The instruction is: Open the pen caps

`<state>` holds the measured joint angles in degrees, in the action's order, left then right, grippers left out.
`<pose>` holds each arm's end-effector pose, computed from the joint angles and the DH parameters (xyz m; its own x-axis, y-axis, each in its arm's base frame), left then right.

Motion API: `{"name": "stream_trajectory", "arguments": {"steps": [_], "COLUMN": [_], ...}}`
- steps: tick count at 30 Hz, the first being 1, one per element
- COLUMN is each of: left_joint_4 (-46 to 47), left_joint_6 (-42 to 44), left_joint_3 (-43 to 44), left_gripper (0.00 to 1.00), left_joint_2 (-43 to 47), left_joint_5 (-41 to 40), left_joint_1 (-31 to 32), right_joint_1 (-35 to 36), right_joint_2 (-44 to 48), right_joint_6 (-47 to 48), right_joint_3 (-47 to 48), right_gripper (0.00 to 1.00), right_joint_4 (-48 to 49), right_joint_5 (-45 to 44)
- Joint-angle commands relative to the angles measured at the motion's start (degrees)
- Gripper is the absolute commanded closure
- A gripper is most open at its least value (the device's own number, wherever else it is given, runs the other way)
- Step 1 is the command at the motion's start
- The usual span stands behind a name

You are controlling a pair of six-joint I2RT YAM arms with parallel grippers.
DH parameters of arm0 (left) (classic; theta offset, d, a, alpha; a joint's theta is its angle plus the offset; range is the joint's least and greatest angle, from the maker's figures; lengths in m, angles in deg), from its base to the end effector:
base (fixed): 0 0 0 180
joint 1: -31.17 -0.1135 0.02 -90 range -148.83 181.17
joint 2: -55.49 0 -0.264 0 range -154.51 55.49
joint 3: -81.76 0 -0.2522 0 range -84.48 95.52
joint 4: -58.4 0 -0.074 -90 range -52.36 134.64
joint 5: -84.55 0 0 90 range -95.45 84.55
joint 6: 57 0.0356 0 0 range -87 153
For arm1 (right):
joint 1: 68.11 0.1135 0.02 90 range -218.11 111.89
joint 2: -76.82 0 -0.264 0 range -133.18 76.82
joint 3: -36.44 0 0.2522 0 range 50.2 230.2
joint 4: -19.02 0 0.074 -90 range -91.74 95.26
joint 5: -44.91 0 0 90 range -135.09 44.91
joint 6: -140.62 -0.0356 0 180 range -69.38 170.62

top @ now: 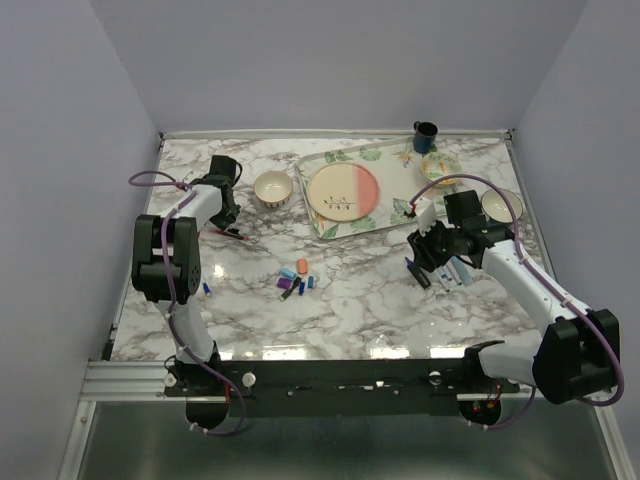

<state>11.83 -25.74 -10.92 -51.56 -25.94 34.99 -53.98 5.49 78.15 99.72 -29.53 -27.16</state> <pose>0.3779 -0.0127 0.1825 -0.4074 -0.7753 -0.4826 -0.8215 0.5420 -0.1773 0.2345 0.0703 0.2382 -0.5346 -0.5881 -0.6069 -0.7259 0.6873 -0.0265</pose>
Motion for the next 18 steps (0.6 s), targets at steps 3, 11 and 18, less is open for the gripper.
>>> {"name": "stream_trajectory", "arguments": {"steps": [3, 11, 18], "left_joint_4": [-0.58, -0.41, -0.05], "left_joint_6": [0.03, 0.82, 0.91], "left_joint_3": [0.36, 0.71, 0.27], "left_gripper": [0.66, 0.66, 0.66], "left_joint_2": [-0.62, -1.94, -2.29], "left_joint_5": [0.19, 0.45, 0.45], "left_joint_1": [-0.47, -0.91, -1.00], "right_joint_1": [-0.33, -0.33, -0.33], "right_joint_2": [0.40, 0.49, 0.40], "right_joint_6": [0.68, 0.68, 0.77], "right_joint_3": [0.32, 0.23, 0.32], "right_gripper": [0.48, 0.48, 0.48], "right_joint_4": [-1.07, -1.07, -1.07], "right_joint_5": [1.23, 1.23, 1.23]}}
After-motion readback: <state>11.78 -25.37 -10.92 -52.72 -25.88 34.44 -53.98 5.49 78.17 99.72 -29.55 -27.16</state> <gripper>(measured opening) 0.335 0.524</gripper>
